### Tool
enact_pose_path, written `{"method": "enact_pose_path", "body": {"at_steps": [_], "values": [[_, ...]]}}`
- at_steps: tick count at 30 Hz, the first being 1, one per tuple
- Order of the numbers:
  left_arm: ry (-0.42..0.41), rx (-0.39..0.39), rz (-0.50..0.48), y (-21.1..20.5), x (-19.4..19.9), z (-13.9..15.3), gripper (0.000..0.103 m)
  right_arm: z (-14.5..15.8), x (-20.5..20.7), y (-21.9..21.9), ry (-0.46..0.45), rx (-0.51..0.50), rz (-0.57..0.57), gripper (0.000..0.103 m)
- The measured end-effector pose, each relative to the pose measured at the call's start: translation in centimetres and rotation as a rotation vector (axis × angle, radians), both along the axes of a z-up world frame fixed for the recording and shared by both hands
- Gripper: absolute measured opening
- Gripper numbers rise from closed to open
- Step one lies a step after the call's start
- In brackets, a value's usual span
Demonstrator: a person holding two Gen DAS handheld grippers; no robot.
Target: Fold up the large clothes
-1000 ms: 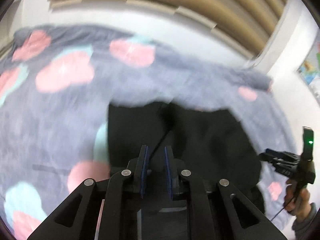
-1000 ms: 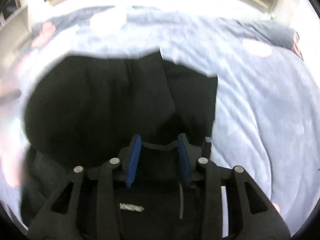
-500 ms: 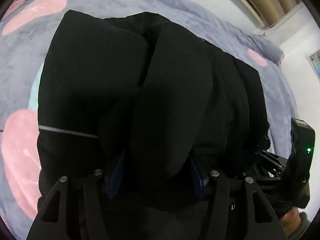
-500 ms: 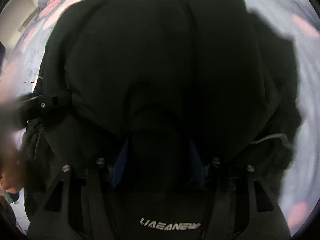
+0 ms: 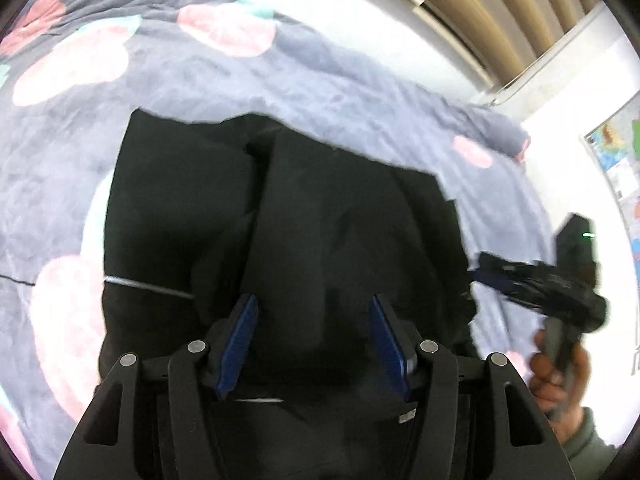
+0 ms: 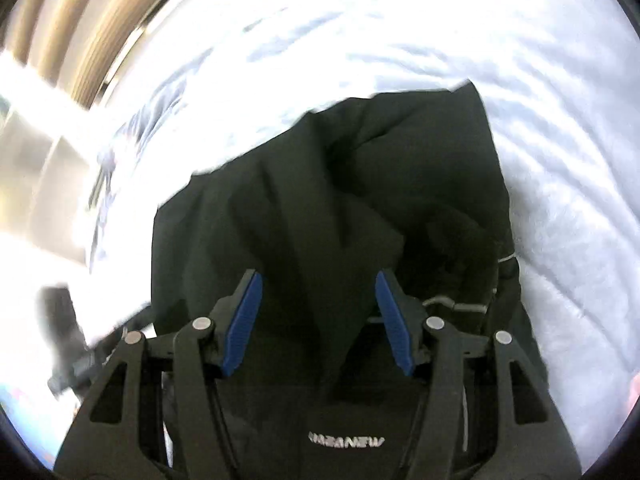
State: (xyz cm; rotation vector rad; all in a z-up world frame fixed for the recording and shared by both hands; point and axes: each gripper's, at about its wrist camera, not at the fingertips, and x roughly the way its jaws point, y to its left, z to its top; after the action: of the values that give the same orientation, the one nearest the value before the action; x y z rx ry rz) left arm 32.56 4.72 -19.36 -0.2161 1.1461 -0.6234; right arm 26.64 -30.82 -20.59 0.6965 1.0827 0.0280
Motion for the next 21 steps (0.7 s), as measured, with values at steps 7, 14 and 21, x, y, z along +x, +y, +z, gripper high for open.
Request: {"method": "enact_pose_path", "body": {"at_steps": [7,14,21], "values": [[0.011,0.066,-0.015,-2.4,1.3,-2.1,0.060,-1.0,-0.1,3.0,0.065,-0.221,0.032,0.006],[0.077,0.059,0.025,-2.0,2.6,-6.1,0.060,-5.0,0.8,0.4,0.151,-0.212,-0.007,0.015],[0.022,0.129,-0.028,-2.5,0.9,-3.8,0.060,-3.3,0.1,1.9,0.168,-0.250,0.003,0.028]]}}
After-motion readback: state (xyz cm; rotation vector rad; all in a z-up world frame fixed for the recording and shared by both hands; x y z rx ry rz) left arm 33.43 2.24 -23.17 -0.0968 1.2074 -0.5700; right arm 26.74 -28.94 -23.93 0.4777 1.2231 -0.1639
